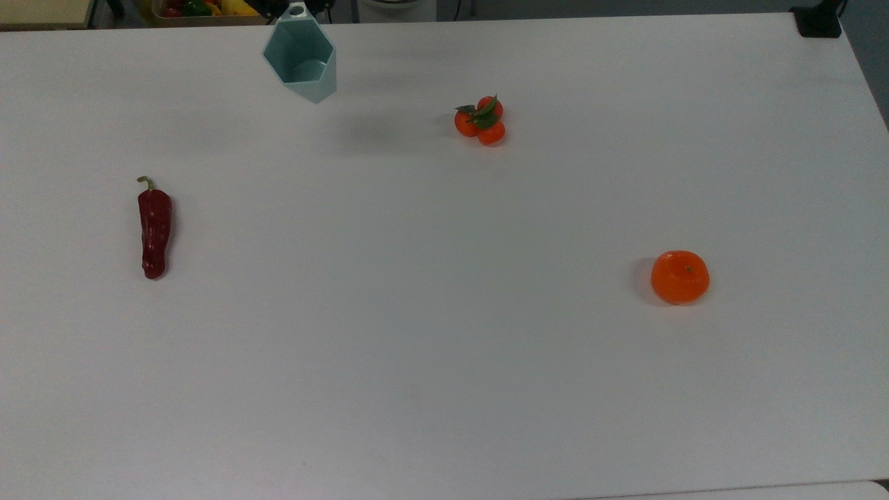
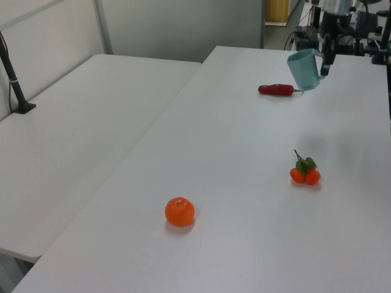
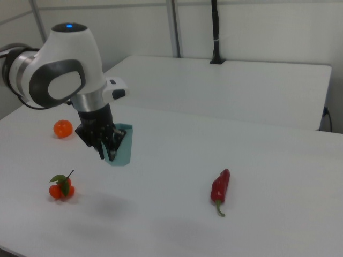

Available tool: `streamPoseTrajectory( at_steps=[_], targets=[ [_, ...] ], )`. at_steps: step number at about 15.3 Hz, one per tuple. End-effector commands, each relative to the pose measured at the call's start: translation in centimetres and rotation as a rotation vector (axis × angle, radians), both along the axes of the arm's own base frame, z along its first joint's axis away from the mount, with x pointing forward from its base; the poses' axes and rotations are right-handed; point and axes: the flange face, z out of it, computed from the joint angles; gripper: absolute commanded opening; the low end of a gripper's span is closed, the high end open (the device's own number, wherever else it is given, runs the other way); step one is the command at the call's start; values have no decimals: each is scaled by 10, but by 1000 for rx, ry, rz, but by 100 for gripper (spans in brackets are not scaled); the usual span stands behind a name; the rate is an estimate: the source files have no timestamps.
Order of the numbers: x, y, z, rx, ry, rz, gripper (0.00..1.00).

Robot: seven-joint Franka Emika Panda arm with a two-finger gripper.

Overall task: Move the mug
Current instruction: 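Lift the teal mug and carry it toward the leafy tangerines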

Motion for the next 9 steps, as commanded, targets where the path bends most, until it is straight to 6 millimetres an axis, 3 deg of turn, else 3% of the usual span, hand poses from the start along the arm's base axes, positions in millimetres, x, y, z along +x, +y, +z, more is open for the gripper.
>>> streamPoseTrajectory(
  at_steps=[1,4,9],
  targets=[
    [-13,5,-34,-9,15,68,0],
    [-19,7,-68,-14,13,69,0],
    [-4,19,-113,-33,-10,77,0]
  ],
)
